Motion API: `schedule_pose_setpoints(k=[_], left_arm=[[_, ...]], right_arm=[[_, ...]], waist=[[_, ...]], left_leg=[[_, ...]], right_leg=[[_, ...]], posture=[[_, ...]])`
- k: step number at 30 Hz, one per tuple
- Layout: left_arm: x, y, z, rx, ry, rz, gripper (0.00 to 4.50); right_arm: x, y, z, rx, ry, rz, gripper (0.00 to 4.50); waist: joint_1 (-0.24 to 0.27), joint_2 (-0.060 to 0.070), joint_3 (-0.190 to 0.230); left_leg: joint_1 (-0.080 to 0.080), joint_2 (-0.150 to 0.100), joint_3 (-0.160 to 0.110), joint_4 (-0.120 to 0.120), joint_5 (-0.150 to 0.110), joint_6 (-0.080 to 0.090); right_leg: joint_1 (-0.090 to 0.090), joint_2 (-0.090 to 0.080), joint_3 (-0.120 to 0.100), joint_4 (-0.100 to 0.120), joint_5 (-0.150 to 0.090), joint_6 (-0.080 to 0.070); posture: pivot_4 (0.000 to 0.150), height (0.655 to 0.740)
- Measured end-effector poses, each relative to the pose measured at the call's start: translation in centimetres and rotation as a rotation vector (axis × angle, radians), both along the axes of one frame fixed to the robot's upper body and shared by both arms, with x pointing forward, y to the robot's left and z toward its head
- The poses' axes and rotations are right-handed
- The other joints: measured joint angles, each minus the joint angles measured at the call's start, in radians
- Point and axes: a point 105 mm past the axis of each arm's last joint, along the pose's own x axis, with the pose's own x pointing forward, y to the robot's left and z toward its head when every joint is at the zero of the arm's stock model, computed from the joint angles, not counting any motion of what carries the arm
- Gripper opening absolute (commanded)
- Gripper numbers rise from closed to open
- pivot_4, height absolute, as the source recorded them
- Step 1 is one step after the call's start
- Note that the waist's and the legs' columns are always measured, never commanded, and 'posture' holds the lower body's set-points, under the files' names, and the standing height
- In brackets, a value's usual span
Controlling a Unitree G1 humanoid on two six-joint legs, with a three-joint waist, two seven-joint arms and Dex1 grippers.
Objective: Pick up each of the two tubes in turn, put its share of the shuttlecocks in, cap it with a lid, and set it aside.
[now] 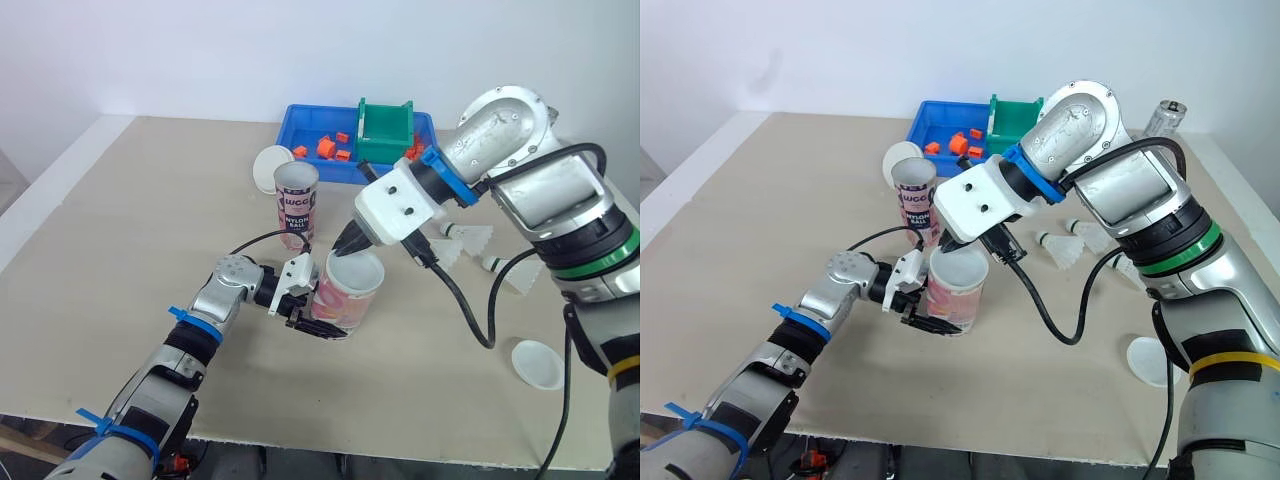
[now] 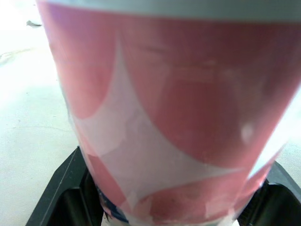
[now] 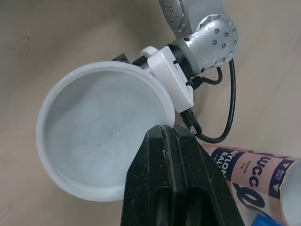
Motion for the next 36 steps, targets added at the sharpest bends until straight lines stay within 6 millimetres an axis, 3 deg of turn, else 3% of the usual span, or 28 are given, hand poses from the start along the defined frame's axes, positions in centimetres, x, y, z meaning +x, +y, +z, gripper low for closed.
schedule_pose_setpoints(k=[9, 16, 27, 36], left_arm=[[0.0, 0.1, 0.0, -0.001, -0.005, 0.009, 3.09], [0.0, 0.2, 0.0, -0.001, -0.004, 0.013, 3.09], [0.1, 0.2, 0.0, 0.001, -0.004, 0.014, 3.09], [0.0, 0.1, 0.1, 0.002, -0.008, 0.01, 3.09]], right_arm=[[-0.2, 0.2, 0.2, -0.016, -0.053, 0.033, 0.04], [-0.3, 0.1, 1.8, 0.021, -0.085, 0.025, 0.04], [-1.2, 0.0, 1.6, 0.013, -0.082, 0.051, 0.04], [-0.8, -0.1, 0.8, -0.021, -0.116, 0.054, 0.04]], waist=[[0.0, 0.0, 0.0], [0.0, 0.0, 0.0], [0.0, 0.0, 0.0], [0.0, 0.0, 0.0]], left_leg=[[0.0, 0.0, 0.0, 0.0, 0.0, 0.0], [0.0, 0.0, 0.0, 0.0, 0.0, 0.0], [0.0, 0.0, 0.0, 0.0, 0.0, 0.0], [0.0, 0.0, 0.0, 0.0, 0.0, 0.0]], right_leg=[[0.0, 0.0, 0.0, 0.0, 0.0, -0.003], [0.0, 0.0, 0.0, 0.0, 0.0, -0.002], [0.0, 0.0, 0.0, 0.0, 0.0, -0.003], [0.0, 0.0, 0.0, 0.0, 0.0, -0.002]], posture=[[0.15, 0.7275], [0.15, 0.7275], [0.15, 0.7275], [0.15, 0.7275]])
